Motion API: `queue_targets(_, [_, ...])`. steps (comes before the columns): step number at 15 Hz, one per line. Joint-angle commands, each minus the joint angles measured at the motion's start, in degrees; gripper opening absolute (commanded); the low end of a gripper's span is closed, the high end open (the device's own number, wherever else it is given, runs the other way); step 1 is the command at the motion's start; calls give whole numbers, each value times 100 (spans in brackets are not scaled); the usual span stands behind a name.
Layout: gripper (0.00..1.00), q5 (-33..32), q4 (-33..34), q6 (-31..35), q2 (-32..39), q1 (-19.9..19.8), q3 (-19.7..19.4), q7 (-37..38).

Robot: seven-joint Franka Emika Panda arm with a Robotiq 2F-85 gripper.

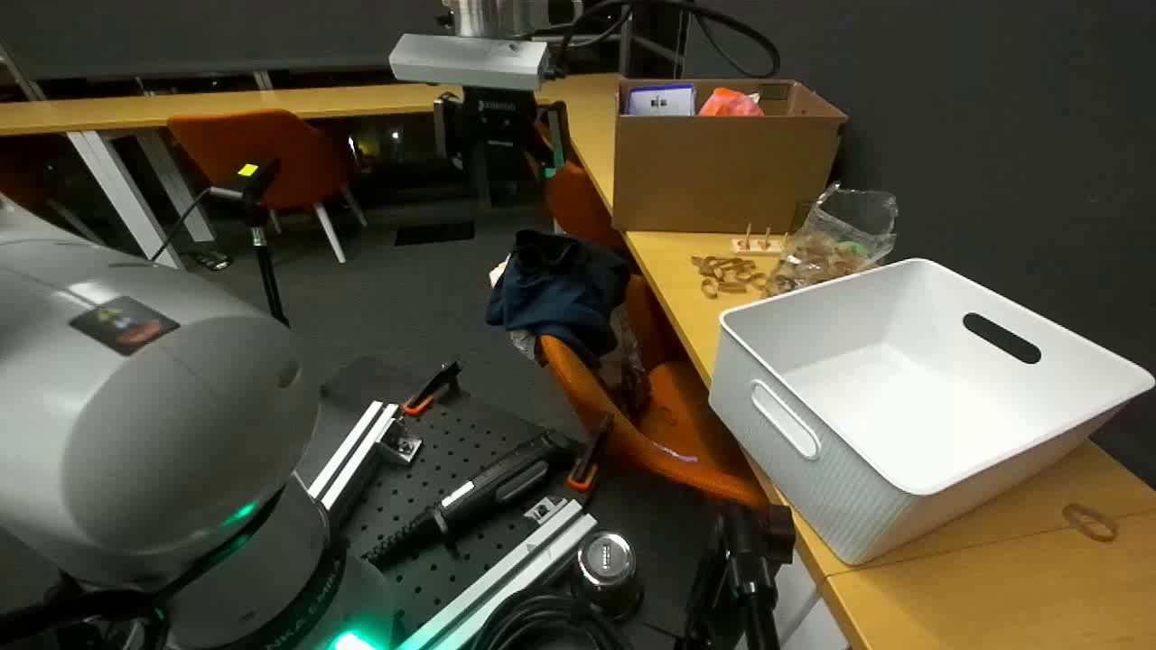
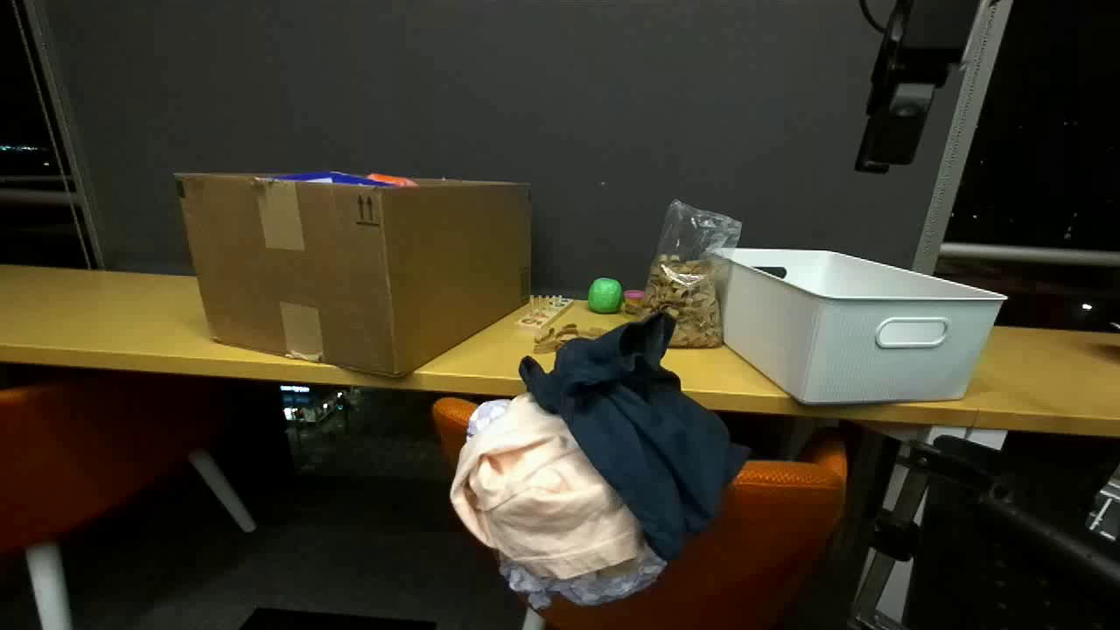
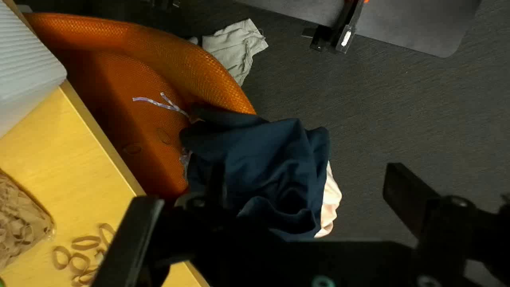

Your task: Put the rubber bands inside the packet

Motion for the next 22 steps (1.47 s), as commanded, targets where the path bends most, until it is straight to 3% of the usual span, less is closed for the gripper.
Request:
queue_targets(1, [100,17,8,-12,0,-36,36,-11])
queue_targets(5, [100,17,8,-12,0,-36,36,-11])
queue_targets(9, [100,-83,1011,-368,379,-180,7,192])
queue_targets(14, [100,-423,2749,-259,1873,-506,73,665])
queue_targets(18, [100,-957,3954,-159,3283,-520,61,1542])
queue_targets(22, [100,-1391,4988,139,4637,-439,-205,2415])
